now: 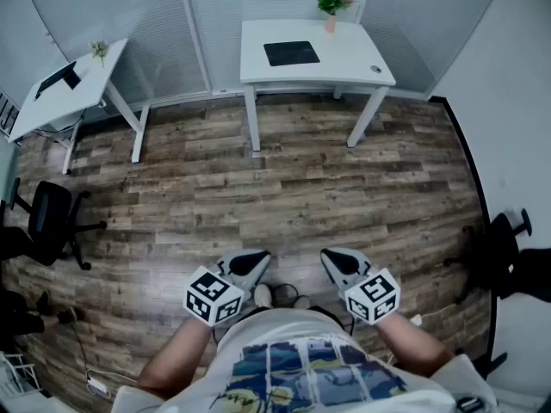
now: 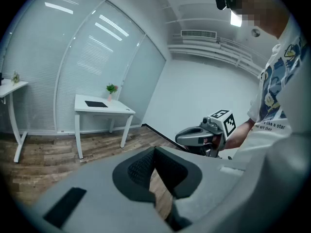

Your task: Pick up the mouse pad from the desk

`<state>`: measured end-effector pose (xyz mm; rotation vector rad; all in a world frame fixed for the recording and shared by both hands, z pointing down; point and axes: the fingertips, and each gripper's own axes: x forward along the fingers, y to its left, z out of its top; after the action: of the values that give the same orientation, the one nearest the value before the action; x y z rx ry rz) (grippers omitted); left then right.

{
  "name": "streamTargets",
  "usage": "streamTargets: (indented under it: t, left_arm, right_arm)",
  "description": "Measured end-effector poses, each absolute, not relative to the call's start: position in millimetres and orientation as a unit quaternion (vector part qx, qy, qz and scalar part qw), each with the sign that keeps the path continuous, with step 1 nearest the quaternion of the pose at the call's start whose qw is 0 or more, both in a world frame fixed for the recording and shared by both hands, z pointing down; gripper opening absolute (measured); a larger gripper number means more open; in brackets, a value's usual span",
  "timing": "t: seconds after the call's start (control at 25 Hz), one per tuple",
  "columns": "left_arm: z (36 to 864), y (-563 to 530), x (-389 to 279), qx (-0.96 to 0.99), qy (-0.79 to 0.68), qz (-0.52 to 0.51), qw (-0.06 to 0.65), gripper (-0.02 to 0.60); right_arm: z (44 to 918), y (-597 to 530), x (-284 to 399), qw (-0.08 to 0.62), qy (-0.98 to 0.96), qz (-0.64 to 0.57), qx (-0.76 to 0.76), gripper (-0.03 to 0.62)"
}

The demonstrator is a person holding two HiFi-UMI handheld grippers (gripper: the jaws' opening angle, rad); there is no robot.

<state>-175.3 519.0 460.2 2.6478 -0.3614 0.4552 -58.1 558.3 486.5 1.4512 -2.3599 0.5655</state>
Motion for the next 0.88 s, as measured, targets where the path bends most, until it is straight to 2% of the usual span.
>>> streamTargets:
  t: [0.28, 0.56, 0.64, 0.88]
  left_arm:
    - [465.9, 507.7, -210.9, 0.955, -0.125, 0.16, 0.218, 0.003]
    - [477.3, 493.7, -221.5, 0.955, -0.112, 0.167, 0.217, 0.002]
    - [477.9, 487.0, -216.2, 0.956, -0.11, 0.167, 0.215, 0.002]
    - [481.0, 454.2, -186.5, 0.957, -0.115, 0.171, 0.205, 0.002]
  right_arm:
    - [490.2, 548.2, -98.7, 0.169, -0.825, 0.198, 0.502, -0.002]
    - [489.2, 532.9, -112.9, 0.145, -0.819, 0.196, 0.519, 0.002]
    - [491.5, 525.7, -108.7, 0.145, -0.818, 0.2, 0.52, 0.059]
    - [502.8, 490.8, -78.6, 0.14, -0.82, 0.193, 0.521, 0.102]
